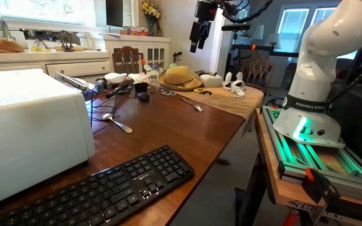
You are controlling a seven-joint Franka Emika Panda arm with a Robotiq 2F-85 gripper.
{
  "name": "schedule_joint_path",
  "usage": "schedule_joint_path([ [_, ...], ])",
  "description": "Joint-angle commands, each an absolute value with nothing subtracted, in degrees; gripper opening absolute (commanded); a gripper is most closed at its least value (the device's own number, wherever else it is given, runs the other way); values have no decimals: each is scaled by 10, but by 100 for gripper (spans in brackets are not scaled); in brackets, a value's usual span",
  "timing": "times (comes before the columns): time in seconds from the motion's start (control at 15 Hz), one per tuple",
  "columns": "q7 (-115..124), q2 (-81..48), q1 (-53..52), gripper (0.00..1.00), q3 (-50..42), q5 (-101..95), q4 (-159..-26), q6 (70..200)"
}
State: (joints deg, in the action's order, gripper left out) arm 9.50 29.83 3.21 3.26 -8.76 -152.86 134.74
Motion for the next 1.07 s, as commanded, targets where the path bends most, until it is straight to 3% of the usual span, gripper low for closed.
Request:
schedule_joint_path([
  [0.0, 36, 197, 12, 100, -24, -20, -1485, 1467],
  [0.33, -153, 70, -90, 100, -114, 204, -1387, 1479],
  [0.4, -97, 128, -36, 100, -71, 140, -1439, 1498],
  [1.0, -199, -10, -63, 100, -67, 269, -1321, 1475],
])
